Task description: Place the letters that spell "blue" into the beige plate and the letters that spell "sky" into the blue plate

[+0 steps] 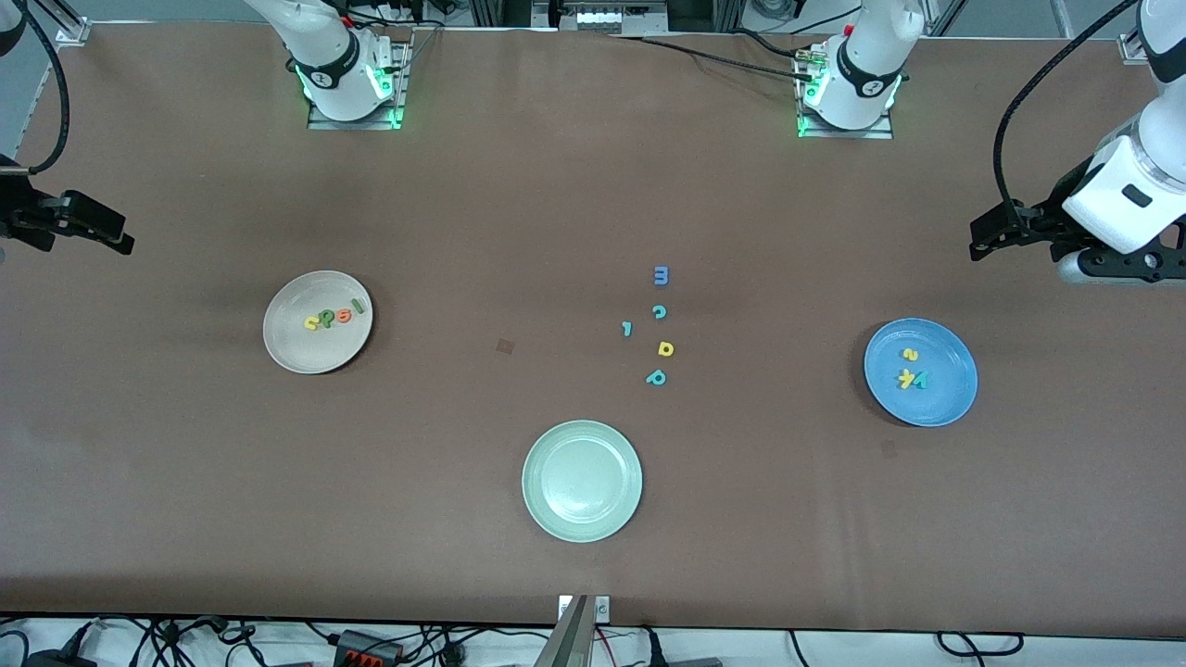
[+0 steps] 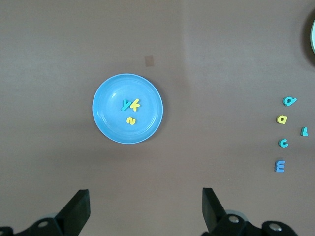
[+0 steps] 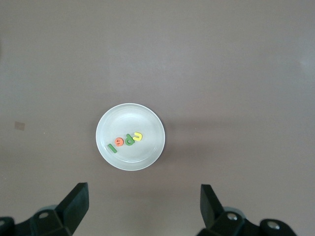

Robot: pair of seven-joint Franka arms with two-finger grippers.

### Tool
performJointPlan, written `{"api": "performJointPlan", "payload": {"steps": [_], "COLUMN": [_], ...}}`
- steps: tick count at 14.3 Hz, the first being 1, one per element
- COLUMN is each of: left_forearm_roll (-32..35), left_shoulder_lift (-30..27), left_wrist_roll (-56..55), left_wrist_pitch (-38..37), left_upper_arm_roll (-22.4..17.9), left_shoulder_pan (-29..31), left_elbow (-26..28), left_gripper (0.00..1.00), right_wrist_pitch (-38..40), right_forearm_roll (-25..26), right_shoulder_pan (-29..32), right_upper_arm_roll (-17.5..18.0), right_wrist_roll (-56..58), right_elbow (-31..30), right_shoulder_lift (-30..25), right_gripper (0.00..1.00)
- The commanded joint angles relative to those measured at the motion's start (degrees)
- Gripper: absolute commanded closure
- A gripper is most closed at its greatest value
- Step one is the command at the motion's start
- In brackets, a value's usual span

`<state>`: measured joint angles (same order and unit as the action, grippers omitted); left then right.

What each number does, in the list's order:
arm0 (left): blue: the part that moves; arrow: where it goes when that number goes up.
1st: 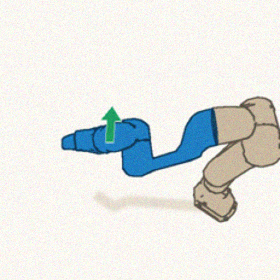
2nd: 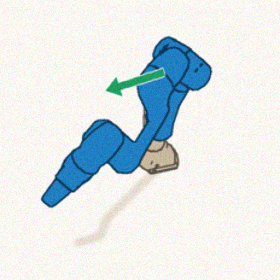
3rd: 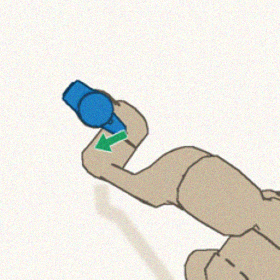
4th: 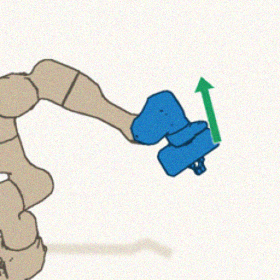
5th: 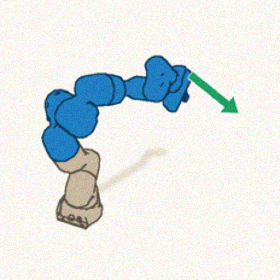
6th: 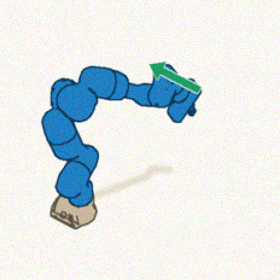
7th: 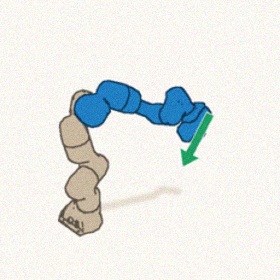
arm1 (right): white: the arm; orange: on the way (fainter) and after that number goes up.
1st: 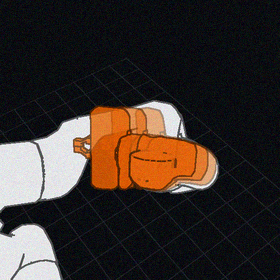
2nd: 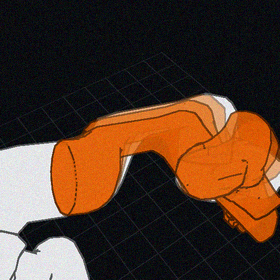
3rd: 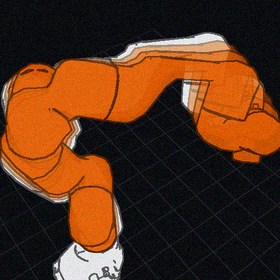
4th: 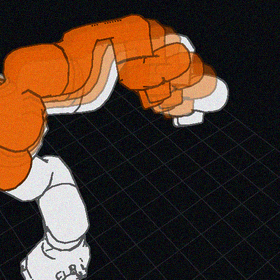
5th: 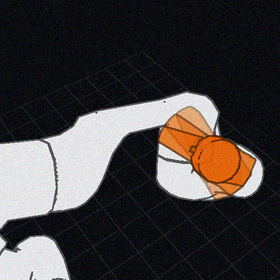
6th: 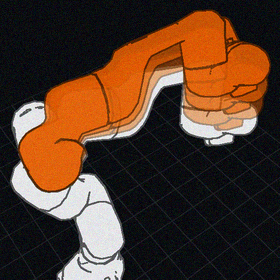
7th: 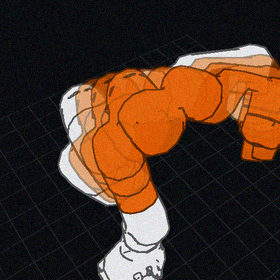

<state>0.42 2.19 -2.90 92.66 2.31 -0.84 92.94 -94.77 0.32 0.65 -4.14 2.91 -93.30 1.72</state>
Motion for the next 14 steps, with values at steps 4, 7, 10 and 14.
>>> {"api": "performJointPlan", "payload": {"steps": [4,7,10,14], "left_forearm_roll": [-0.9,-0.9,-0.9,-0.9], "left_shoulder_lift": [0.0,0.0,0.0,0.0], "left_wrist_roll": [0.4,0.4,0.4,0.4], "left_wrist_pitch": [-1.2,-1.2,-1.2,-1.2], "left_upper_arm_roll": [0.1,0.1,0.0,0.1], "left_shoulder_pan": [0.0,0.1,0.1,0.1], "left_elbow": [-1.1,-1.1,-1.1,-1.1], "left_gripper": [0.0,0.0,0.0,0.0], "right_wrist_pitch": [-0.1,0.7,0.6,0.7], "right_forearm_roll": [0.9,1.0,1.1,1.8], "right_shoulder_pan": [0.8,1.0,1.1,1.2], "right_upper_arm_roll": [1.0,1.0,0.8,0.7], "right_wrist_roll": [0.0,0.1,0.1,0.3], "right_elbow": [-1.5,-1.8,-1.9,-1.8], "right_shoulder_lift": [-1.5,-1.6,-2.0,-2.1], "right_gripper": [0.0,0.0,0.0,0.0]}}
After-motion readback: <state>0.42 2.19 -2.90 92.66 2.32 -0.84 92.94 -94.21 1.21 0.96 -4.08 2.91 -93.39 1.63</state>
